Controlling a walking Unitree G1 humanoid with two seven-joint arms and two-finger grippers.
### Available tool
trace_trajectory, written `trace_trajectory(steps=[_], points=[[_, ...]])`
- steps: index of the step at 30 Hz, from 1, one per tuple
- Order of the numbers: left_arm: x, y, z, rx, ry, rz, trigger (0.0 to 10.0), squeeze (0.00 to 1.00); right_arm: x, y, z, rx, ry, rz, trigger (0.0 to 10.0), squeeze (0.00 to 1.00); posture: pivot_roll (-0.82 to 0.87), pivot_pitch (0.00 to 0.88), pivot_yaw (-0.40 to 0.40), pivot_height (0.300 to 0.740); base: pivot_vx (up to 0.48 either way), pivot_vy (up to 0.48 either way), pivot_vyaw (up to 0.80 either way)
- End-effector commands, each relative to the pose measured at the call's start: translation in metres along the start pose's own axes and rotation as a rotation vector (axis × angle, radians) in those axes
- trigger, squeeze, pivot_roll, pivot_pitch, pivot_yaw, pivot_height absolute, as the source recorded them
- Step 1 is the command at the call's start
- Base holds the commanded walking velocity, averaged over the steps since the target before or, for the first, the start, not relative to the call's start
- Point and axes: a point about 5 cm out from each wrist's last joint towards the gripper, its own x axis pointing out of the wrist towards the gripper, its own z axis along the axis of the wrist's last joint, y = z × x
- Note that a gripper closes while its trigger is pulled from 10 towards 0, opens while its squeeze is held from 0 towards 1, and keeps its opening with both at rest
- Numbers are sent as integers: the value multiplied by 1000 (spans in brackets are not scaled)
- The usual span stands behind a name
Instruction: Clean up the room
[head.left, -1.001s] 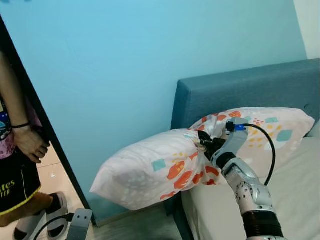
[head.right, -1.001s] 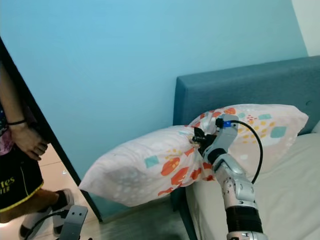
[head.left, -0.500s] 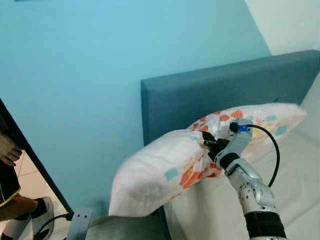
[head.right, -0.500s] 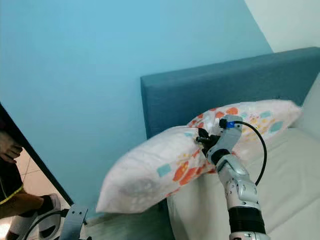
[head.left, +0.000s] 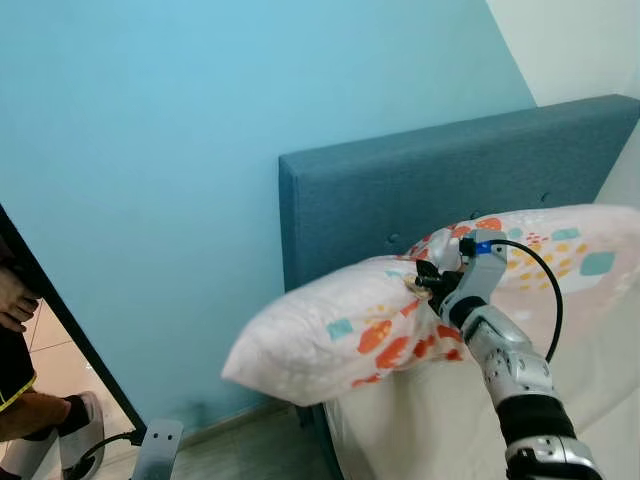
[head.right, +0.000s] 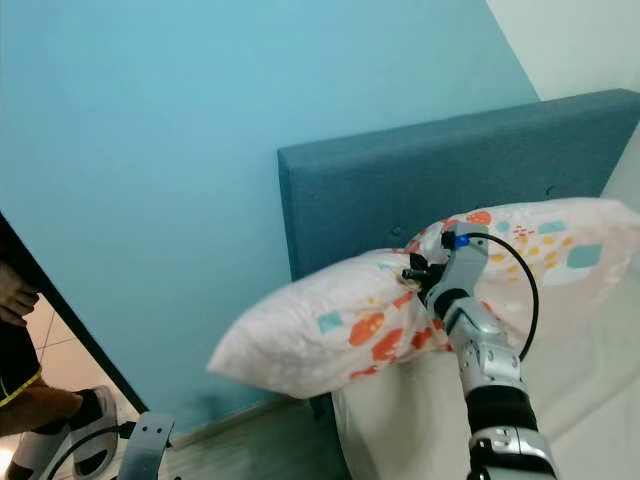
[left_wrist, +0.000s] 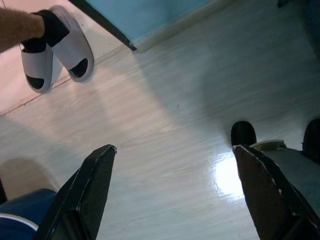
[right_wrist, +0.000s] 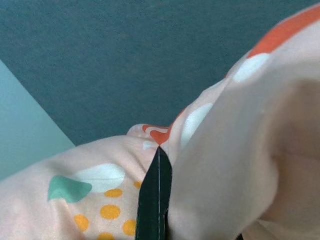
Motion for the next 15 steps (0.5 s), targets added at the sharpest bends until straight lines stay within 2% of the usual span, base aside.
trace_trajectory(steps=[1,4,8,11,13,15], points=[[-2,5,-8,28,12,8,10000,0,10,4,27,13,-127,54,10000,0,35,0,-19,731,0,0,0],[-2,5,-11,34,13,7,10000,0,11,4,28,18,-129,60,10000,0,42,0,-22,731,0,0,0],[-5,9,-19,43,12,9,10000,0,16,-10,37,-14,-123,27,10000,0,71,49,-19,731,0,0,0],[-7,14,-25,50,11,12,10000,0,14,-24,48,-83,-108,-14,10000,0,93,92,-19,731,0,0,0],[-7,14,-25,50,11,12,10000,0,14,-24,48,-83,-108,-14,10000,0,93,92,-19,731,0,0,0],[-11,23,-35,52,7,22,10000,0,8,-44,69,-179,-113,-77,10000,0,108,166,-8,731,0,0,0]])
